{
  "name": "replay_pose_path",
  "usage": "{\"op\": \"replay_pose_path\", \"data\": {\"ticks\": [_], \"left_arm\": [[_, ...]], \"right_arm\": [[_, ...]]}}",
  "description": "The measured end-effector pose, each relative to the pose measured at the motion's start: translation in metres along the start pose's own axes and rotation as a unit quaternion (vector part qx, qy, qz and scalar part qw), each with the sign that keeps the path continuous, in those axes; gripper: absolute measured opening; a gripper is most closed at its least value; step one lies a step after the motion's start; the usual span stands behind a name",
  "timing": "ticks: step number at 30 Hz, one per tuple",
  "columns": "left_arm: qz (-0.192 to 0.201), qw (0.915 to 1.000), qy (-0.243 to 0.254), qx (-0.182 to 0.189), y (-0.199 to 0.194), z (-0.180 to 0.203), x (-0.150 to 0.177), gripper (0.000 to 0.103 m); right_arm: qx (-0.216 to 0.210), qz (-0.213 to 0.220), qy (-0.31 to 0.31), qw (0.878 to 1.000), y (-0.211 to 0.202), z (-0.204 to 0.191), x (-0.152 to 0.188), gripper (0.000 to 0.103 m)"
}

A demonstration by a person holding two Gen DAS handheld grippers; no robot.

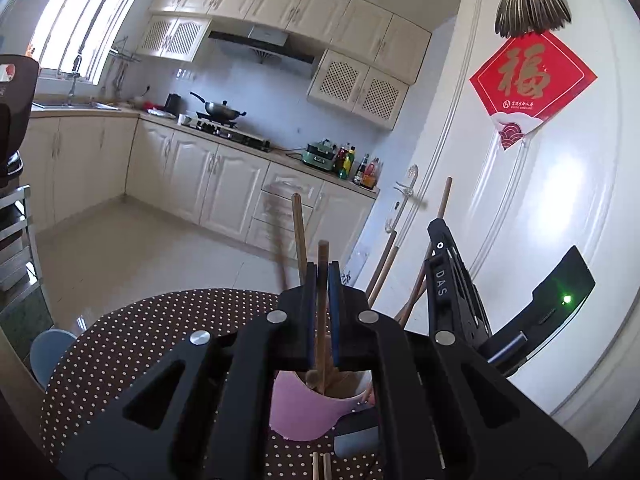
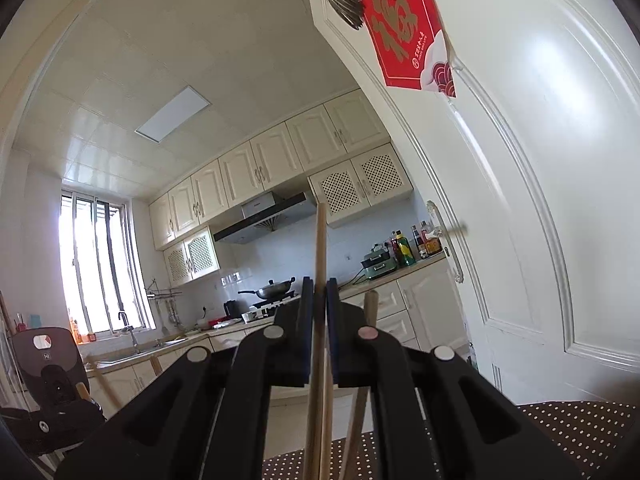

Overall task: Organize utensils
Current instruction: 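Lower the chopsticks into the pink cup with both tools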

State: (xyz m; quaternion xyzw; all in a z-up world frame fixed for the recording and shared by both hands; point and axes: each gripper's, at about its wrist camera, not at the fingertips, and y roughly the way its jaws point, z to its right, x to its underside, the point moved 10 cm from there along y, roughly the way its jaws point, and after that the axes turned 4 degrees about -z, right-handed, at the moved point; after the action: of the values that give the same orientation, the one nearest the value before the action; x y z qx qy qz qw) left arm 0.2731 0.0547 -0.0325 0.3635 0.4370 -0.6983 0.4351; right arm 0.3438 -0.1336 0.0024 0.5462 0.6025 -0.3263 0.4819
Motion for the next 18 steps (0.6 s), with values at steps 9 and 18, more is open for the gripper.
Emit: {"op": "replay_pose_path", "data": {"ticks": [9, 18], "left_arm": [[0.004, 0.9999, 0.011, 0.011, -0.003, 0.007, 0.002, 0.006], [0.012, 0.9997, 0.016, 0.014, -0.009, 0.009, 0.001, 0.006]], "right_arm": [[-0.007, 0.027, 0.005, 1.0, -0.009, -0.006, -0.016, 0.005], [-0.023, 0.024, -0.004, 0.999, -0.004, -0.019, -0.012, 0.005]]}}
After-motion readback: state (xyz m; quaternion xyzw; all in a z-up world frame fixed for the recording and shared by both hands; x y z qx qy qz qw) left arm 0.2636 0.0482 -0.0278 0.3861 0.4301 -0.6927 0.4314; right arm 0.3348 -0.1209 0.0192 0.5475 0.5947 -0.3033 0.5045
